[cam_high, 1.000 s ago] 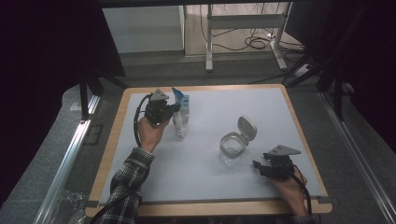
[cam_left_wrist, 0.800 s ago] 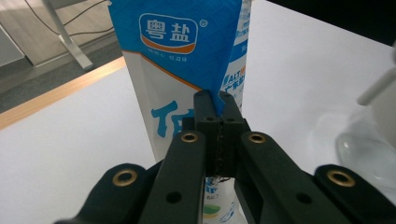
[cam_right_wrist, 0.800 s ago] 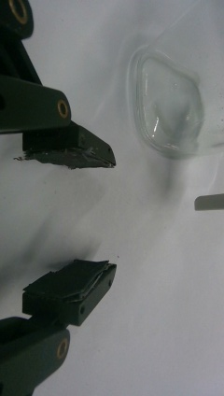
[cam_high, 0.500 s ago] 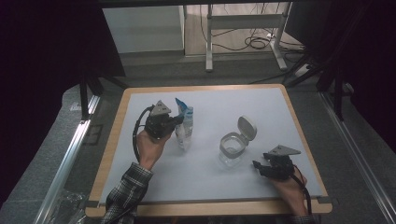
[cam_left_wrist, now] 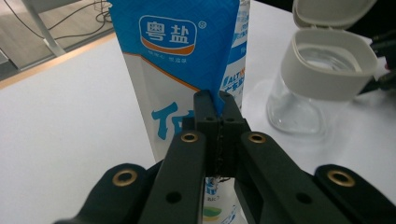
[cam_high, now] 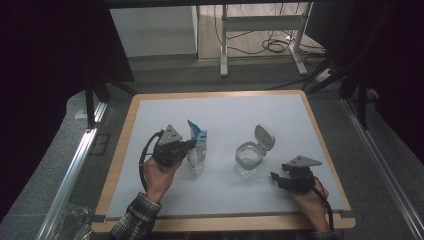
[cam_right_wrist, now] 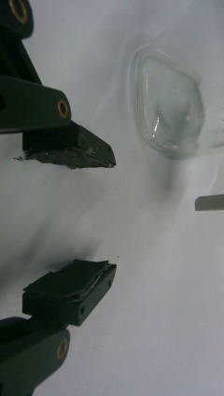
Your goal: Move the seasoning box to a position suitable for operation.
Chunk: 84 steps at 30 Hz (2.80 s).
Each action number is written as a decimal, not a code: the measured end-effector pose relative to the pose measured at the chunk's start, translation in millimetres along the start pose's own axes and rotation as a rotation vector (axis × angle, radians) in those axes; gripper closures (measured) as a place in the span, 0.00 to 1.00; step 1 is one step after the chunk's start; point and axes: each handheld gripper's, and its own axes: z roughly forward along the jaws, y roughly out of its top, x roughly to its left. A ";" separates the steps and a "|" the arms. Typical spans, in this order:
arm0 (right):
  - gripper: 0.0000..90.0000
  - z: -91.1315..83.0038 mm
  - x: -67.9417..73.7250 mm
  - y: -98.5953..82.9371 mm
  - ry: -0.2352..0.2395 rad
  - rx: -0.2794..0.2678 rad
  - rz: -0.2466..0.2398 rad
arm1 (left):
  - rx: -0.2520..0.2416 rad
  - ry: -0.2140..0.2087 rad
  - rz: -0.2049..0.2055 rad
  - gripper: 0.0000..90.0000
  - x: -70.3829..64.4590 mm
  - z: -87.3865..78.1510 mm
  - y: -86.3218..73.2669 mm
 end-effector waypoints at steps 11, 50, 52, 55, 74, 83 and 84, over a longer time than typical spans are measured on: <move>0.47 0.0 0.3 0.0 -0.001 0.000 0.001 | -0.003 -0.057 -0.006 0.99 -7.2 -6.8 -13.9; 0.46 0.2 0.2 0.0 0.001 -0.002 -0.002 | -0.038 -0.106 -0.058 0.47 42.1 -39.5 5.3; 0.46 0.1 0.7 0.0 0.003 0.002 0.004 | -0.040 -0.122 -0.042 0.46 44.1 -36.5 8.9; 0.45 0.2 0.6 -0.1 0.003 0.002 0.002 | -0.039 -0.153 -0.037 0.44 47.1 -29.9 14.3; 0.45 0.3 0.5 -0.1 0.003 0.002 0.000 | -0.033 -0.270 0.011 0.27 52.9 -14.2 35.4; 0.45 0.3 0.5 -0.1 0.004 0.002 0.000 | -0.020 -0.311 0.058 0.27 46.4 -7.6 42.5; 0.45 0.3 0.4 -0.1 0.004 0.002 0.000 | -0.014 -0.317 0.069 0.27 46.0 -6.6 43.1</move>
